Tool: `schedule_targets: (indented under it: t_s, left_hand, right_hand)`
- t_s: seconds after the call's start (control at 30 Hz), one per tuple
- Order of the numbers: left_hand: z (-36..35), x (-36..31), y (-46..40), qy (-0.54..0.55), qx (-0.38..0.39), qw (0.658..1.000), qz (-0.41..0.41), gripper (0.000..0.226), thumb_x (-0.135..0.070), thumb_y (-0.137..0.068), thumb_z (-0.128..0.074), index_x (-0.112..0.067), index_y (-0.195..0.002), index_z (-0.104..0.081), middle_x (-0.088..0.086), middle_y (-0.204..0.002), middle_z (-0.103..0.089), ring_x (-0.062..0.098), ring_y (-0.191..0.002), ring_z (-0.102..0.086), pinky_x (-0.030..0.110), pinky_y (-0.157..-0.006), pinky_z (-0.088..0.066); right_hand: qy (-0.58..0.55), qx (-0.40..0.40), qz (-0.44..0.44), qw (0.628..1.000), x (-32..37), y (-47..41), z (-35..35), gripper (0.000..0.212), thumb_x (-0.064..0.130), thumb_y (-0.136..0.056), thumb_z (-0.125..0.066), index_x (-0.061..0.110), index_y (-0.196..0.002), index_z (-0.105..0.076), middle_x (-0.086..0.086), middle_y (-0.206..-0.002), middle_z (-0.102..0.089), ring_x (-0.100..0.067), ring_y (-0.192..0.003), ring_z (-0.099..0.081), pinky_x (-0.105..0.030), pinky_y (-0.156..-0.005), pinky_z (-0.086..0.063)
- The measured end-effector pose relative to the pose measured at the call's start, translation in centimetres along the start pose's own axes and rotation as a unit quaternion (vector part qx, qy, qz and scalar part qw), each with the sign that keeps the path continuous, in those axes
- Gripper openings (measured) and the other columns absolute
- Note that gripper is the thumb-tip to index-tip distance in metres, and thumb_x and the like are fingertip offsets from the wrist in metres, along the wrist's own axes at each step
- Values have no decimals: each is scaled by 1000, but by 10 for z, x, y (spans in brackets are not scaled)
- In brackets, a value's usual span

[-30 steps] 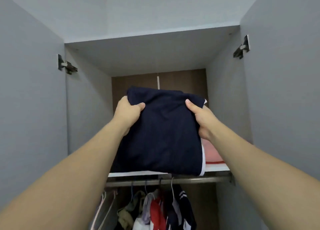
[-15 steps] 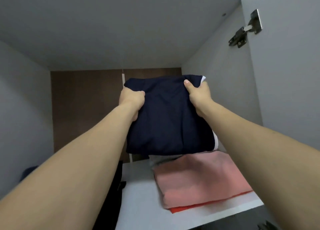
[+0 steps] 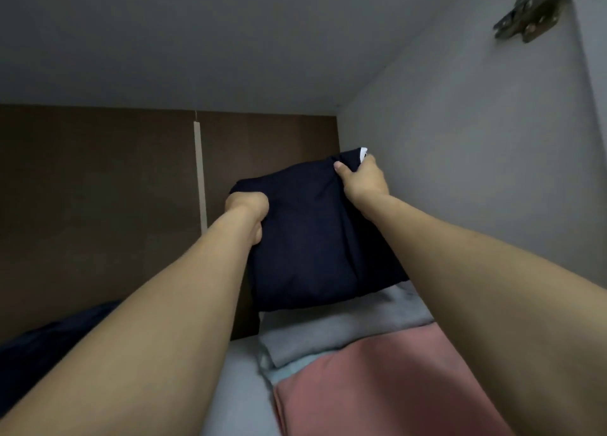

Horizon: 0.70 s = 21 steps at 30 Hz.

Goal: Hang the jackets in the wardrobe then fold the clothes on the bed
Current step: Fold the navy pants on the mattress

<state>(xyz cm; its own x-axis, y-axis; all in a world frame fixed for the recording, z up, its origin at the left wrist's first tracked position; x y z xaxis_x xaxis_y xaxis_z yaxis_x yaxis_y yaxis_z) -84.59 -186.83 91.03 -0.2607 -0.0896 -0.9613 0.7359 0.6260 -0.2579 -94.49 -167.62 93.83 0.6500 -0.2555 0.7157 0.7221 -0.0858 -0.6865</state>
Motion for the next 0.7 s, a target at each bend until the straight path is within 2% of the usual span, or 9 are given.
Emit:
schedule_targets:
  t_s: [0.07, 0.13, 0.2, 0.27, 0.33, 0.43, 0.57, 0.63, 0.7]
  left_hand:
    - [-18, 18, -26, -8, 10, 1000, 18, 34, -9, -100, -49, -2, -133, -49, 6, -80, -49, 20, -71, -52, 32, -73, -56]
    - [-32, 43, -45, -38, 19, 999, 30, 30, -8, -100, -48, -2, -130, -52, 10, -87, -56, 23, -75, -55, 34, -70, -54]
    - [-46, 83, -66, -106, 26, 994, 20, 30, -7, -99, -49, 2, -126, -56, 17, -108, -64, 29, -86, -60, 34, -72, -53]
    - [-52, 133, -75, -251, 9, 968, 4, 33, -13, -95, -52, 3, -123, -60, 20, -121, -64, 32, -101, -63, 35, -84, -52]
    - [-51, 174, -81, -364, 4, 931, 17, 37, -21, -94, -52, 0, -123, -61, 19, -124, -63, 32, -108, -61, 34, -90, -50]
    - [-50, 189, -97, -389, 18, 921, 18, 31, -19, -93, -52, -2, -117, -63, 16, -120, -64, 29, -98, -61, 28, -75, -46]
    - [-50, 189, -106, -389, 16, 921, 17, 27, -16, -92, -54, -2, -113, -64, 15, -114, -66, 29, -99, -62, 26, -72, -43]
    - [-49, 191, -106, -389, 12, 921, 19, 29, -17, -94, -55, 0, -117, -62, 13, -108, -65, 29, -98, -61, 24, -70, -41]
    - [-48, 190, -105, -389, 4, 921, 23, 31, -18, -94, -56, 2, -119, -61, 14, -110, -65, 29, -100, -61, 24, -71, -41]
  right_hand:
    - [28, 12, -12, 999, -19, -21, -8, 64, 46, -94, -55, 8, -140, -35, -15, -134, -52, -34, -119, -53, -41, -97, -45]
    - [71, 34, -32, 996, -41, -26, -13, 64, 45, -94, -55, 5, -140, -33, -17, -135, -51, -36, -121, -52, -40, -97, -43]
    - [161, 70, -42, 984, -80, -27, -28, 56, 41, -96, -53, 3, -133, -33, -21, -135, -51, -37, -122, -51, -40, -96, -41]
    - [304, 127, -33, 944, -132, -15, -55, 48, 34, -100, -47, 6, -134, -29, -19, -134, -52, -35, -121, -53, -40, -95, -42]
    - [382, 189, -31, 904, -176, -3, -83, 42, 23, -101, -40, 8, -138, -27, -18, -133, -53, -33, -120, -53, -40, -94, -42]
    - [382, 220, -45, 897, -193, -10, -101, 38, 17, -100, -37, 4, -135, -32, -19, -130, -55, -33, -119, -53, -40, -93, -41]
    - [388, 238, -65, 888, -200, -14, -105, 48, 14, -99, -39, 2, -142, -22, -20, -141, -43, -34, -127, -46, -44, -102, -38]
    - [396, 227, -27, 889, -192, -8, -103, 61, 11, -97, -39, 5, -150, -10, -19, -147, -27, -36, -128, -41, -45, -103, -36]
    - [461, 148, 127, 866, -171, -5, -99, 64, 11, -93, -43, 9, -151, -15, -15, -146, -22, -35, -125, -36, -43, -103, -32]
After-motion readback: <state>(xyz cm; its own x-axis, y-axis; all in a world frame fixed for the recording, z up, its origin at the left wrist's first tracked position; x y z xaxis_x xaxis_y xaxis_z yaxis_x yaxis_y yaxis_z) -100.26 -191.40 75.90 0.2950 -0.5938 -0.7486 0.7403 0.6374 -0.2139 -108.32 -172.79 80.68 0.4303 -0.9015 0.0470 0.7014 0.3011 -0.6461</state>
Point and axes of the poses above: each hand's wrist, its own y-axis away from the middle knuckle, its own z-axis out of the back of the hand, x = y × z, the point moved 4 cm from there along -y, towards the middle knuckle
